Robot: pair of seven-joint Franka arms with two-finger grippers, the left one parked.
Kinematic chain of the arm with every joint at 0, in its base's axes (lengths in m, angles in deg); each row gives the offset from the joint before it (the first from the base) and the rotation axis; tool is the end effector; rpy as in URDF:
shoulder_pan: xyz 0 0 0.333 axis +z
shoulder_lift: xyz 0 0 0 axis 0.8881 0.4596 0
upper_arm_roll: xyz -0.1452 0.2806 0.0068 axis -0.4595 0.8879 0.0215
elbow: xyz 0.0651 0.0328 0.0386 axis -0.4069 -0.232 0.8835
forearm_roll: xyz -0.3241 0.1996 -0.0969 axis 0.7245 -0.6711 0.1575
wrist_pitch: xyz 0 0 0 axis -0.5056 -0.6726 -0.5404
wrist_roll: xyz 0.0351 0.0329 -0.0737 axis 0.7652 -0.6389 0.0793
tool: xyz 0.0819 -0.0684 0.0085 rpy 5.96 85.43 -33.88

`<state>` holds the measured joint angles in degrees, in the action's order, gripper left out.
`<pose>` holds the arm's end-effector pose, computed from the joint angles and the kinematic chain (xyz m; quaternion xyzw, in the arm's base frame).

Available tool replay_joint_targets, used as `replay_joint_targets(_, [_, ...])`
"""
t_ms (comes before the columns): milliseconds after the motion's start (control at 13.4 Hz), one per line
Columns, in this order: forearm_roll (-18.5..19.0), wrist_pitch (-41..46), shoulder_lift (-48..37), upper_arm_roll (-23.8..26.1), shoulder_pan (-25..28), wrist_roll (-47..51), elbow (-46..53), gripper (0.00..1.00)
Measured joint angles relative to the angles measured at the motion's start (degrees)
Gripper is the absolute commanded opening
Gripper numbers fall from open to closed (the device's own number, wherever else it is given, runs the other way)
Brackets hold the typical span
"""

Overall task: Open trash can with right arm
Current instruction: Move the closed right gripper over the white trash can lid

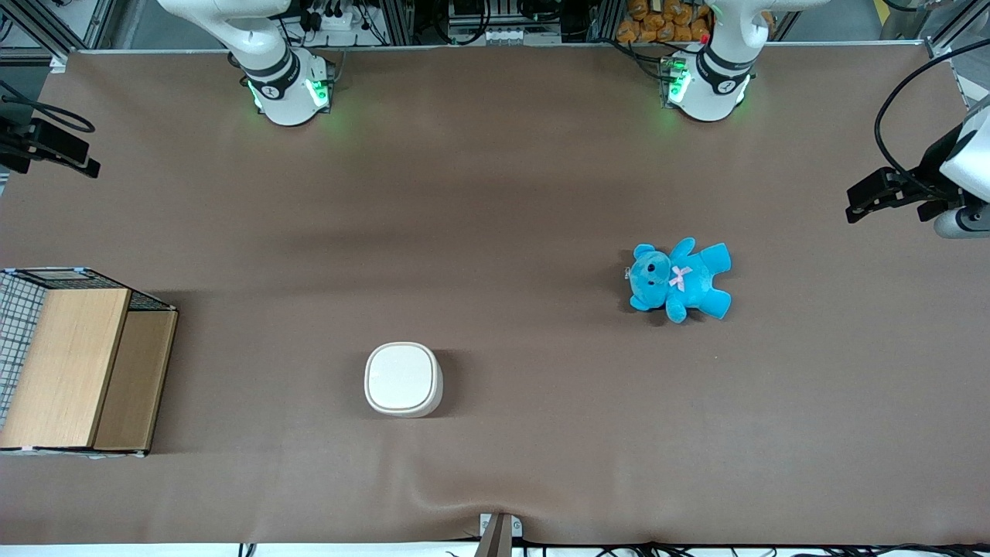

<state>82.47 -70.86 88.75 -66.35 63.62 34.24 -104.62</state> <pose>0.5273 -0.0282 0.6664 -0.9976 0.0435 0.0530 0.0083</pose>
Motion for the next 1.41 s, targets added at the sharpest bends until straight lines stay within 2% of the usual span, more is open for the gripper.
replay_joint_targets(447, [0.0,-1.1,0.9,0.3,0.2,-0.1,-0.3,1.0])
replay_joint_targets(596, [-0.1,-2.2,3.4,0.8,1.9,-0.1,-0.5,1.0])
replay_joint_targets(670, [-0.2,-2.8,5.2,0.9,3.6,0.1,-0.5,0.85])
replay_joint_targets(745, [-0.7,-3.8,7.3,1.0,5.7,0.8,-0.5,0.55])
replay_joint_targets(819, [-1.5,-6.0,9.5,1.1,8.0,2.5,-0.5,0.2])
replay_joint_targets(894, [-2.2,-8.7,11.9,1.3,10.1,4.4,-0.5,0.0])
replay_joint_targets(1191, [-2.8,-19.0,19.7,1.5,17.6,11.5,-0.3,0.0])
replay_joint_targets(1415, [-3.3,-26.6,23.4,1.5,20.4,13.2,-0.1,0.0])
